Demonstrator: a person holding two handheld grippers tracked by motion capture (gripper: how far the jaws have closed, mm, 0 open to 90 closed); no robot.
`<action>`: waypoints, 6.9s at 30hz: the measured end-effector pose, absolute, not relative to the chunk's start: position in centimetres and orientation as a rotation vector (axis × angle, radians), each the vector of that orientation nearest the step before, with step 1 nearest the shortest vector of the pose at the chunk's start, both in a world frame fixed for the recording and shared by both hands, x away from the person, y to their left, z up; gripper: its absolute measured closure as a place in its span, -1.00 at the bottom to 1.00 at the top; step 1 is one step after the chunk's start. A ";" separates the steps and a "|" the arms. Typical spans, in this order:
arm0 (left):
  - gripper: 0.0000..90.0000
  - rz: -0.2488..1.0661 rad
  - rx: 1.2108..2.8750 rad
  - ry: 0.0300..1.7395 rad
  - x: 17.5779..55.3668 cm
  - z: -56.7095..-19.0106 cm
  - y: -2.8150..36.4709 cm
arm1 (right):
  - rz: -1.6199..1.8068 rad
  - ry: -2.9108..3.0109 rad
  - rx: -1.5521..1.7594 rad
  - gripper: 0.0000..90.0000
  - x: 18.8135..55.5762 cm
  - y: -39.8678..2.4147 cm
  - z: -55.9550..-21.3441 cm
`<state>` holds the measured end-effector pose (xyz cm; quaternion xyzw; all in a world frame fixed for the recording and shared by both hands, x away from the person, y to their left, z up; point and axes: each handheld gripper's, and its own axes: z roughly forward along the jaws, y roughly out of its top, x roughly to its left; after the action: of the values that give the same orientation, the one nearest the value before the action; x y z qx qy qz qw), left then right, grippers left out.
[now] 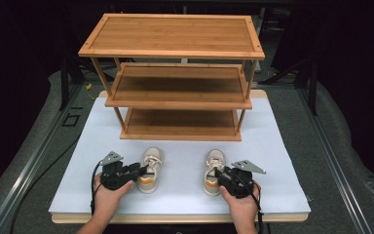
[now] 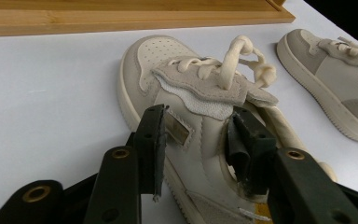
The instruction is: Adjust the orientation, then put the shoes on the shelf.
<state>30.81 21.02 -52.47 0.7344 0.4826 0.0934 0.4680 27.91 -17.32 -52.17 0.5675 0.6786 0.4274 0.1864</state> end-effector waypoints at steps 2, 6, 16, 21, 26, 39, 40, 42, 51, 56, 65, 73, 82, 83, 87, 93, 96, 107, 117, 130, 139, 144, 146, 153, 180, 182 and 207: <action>0.34 0.232 1.804 1.183 30.8 -52.5 20.7 | 1.209 1.919 1.602 0.36 28.0 -17.3 -52.1; 0.38 0.231 1.806 1.183 30.8 -52.4 19.8 | 1.209 1.948 1.560 0.43 28.1 -16.3 -51.9; 0.38 0.208 1.792 1.212 30.9 -52.3 18.1 | 1.195 2.052 1.439 0.47 28.7 -13.0 -51.7; 0.38 0.206 1.793 1.207 31.0 -52.3 17.5 | 1.197 2.054 1.429 0.48 29.1 -12.1 -51.7; 0.38 0.205 1.790 1.206 31.0 -52.3 16.8 | 1.210 2.074 1.410 0.48 29.6 -11.3 -51.7; 0.36 0.203 1.780 1.210 30.8 -52.4 16.1 | 1.215 2.067 1.416 0.47 29.8 -10.2 -51.8; 0.36 0.200 1.777 1.212 30.8 -52.4 16.0 | 1.215 2.067 1.416 0.47 29.8 -10.2 -51.8; 0.36 0.197 1.774 1.212 30.7 -52.4 15.8 | 1.221 2.072 1.427 0.47 29.7 -10.0 -51.8; 0.35 0.176 1.759 1.200 30.5 -52.5 15.7 | 1.223 2.056 1.433 0.46 29.3 -9.7 -51.9; 0.34 0.172 1.762 1.194 30.6 -52.5 15.9 | 1.257 2.041 1.459 0.40 29.3 -9.9 -52.0; 0.18 0.200 1.711 1.206 29.9 -52.4 16.2 | 1.310 2.003 1.467 0.21 28.5 -10.4 -51.5; 0.15 0.215 1.651 1.229 29.2 -53.0 16.1 | 1.336 1.963 1.529 0.12 28.0 -10.4 -52.3; 0.17 0.219 1.610 1.240 29.2 -53.7 16.0 | 1.441 1.882 1.594 0.06 28.0 -10.2 -53.1; 0.17 0.214 1.604 1.241 29.2 -53.7 16.0 | 1.448 1.889 1.603 0.10 27.9 -10.3 -53.2; 0.25 0.197 1.578 1.237 29.1 -54.1 15.8 | 1.444 1.865 1.603 0.14 27.8 -10.3 -53.3; 0.25 0.188 1.555 1.243 29.1 -54.3 15.8 | 1.468 1.840 1.625 0.15 27.7 -10.2 -53.6; 0.23 0.193 1.552 1.247 29.1 -54.4 15.7 | 1.467 1.839 1.633 0.15 27.9 -10.1 -53.7; 0.24 0.251 1.587 1.262 29.0 -54.1 15.1 | 1.436 1.854 1.636 0.20 28.6 -9.8 -54.1; 0.18 0.259 1.616 1.290 29.5 -54.1 14.6 | 1.441 1.855 1.628 0.22 28.5 -9.9 -54.1; 0.25 0.251 1.621 1.277 29.8 -54.2 14.8 | 1.442 1.852 1.636 0.29 28.6 -9.9 -54.1; 0.26 0.254 1.611 1.274 29.8 -54.3 14.8 | 1.437 1.855 1.621 0.30 28.5 -9.8 -54.1; 0.25 0.252 1.582 1.277 29.6 -54.5 14.9 | 1.435 1.852 1.619 0.30 28.5 -9.8 -54.1; 0.26 0.249 1.579 1.279 29.6 -54.5 14.9 | 1.442 1.846 1.618 0.31 28.4 -9.7 -54.1; 0.26 0.246 1.586 1.286 29.7 -54.4 14.8 | 1.434 1.855 1.626 0.34 28.5 -9.8 -53.9; 0.27 0.252 1.578 1.266 30.0 -50.8 15.5 | 1.490 1.837 1.627 0.36 28.7 -9.5 -50.8; 0.27 0.252 1.574 1.266 30.0 -50.4 15.5 | 1.493 1.833 1.620 0.36 28.8 -9.4 -50.3; 0.27 0.260 1.561 1.237 30.3 -45.7 15.8 | 1.530 1.816 1.593 0.36 28.9 -9.3 -45.6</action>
<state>30.27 15.84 -45.73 0.6558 0.5195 0.1091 0.5368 28.86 -9.33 -45.63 0.5516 0.6287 0.5299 0.1406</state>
